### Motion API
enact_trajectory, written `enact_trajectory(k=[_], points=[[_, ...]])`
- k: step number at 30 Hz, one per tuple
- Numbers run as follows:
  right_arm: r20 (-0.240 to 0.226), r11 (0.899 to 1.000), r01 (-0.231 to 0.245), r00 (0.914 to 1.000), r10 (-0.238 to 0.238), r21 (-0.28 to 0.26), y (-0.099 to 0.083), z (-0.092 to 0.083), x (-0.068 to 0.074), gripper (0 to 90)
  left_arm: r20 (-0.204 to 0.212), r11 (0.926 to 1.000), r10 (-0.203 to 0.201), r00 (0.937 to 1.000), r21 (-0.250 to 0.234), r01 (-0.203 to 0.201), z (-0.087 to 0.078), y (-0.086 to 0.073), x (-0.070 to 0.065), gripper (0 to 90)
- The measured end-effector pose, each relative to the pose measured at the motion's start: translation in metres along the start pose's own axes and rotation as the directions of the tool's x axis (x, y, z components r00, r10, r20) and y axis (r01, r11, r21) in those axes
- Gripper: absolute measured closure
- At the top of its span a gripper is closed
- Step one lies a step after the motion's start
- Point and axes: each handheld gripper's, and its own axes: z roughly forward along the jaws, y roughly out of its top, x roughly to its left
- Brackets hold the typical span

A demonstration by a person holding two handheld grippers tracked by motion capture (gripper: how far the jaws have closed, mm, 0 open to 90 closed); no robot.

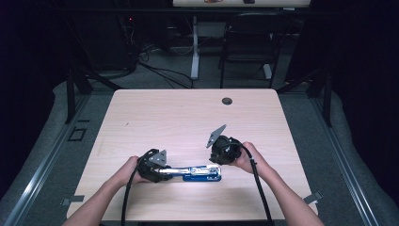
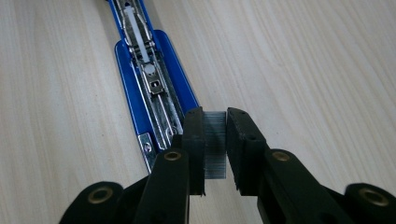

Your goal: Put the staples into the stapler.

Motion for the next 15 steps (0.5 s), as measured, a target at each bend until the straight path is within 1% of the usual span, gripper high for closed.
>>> enact_trajectory(k=[3,4,5,7,9,12,14,15], points=[[-0.020,0.999,0.035,0.9992,-0.034,0.003,0.004,0.003,0.004,78.2,0.000,1.0000,0.000,1.0000,0.000,0.000,0.000,0.000,0.000,61.4],[-0.021,0.999,0.044,0.9988,-0.044,0.012,0.006,0.003,0.004,78.3,0.000,1.0000,0.000,1.0000,0.000,0.000,0.000,0.000,0.000,61.4],[-0.031,0.999,0.047,0.9984,-0.046,0.005,0.006,0.005,0.006,78.2,0.000,1.0000,0.000,1.0000,0.000,0.000,0.000,0.000,0.000,61.4],[-0.041,0.998,0.064,0.9972,-0.063,0.014,0.009,0.008,0.008,78.2,0.000,1.0000,0.000,1.0000,0.000,0.000,0.000,0.000,0.000,61.4],[-0.054,0.997,0.071,0.9960,-0.071,0.012,0.010,0.010,0.009,78.2,-0.001,1.0000,-0.001,1.0000,-0.001,0.001,0.000,0.000,0.000,61.4],[-0.068,0.995,0.096,0.9933,-0.093,0.029,0.012,0.013,0.011,78.2,-0.001,1.0000,0.000,1.0000,-0.001,0.000,0.000,0.000,0.000,61.4],[-0.080,0.995,0.098,0.9921,-0.097,0.021,0.012,0.015,0.012,78.3,-0.001,1.0000,-0.001,1.0000,-0.001,0.001,0.000,0.000,0.000,61.4],[-0.087,0.993,0.111,0.9904,-0.108,0.030,0.013,0.016,0.012,78.2,0.000,1.0000,-0.001,1.0000,-0.001,0.001,0.000,0.000,0.000,61.4]])
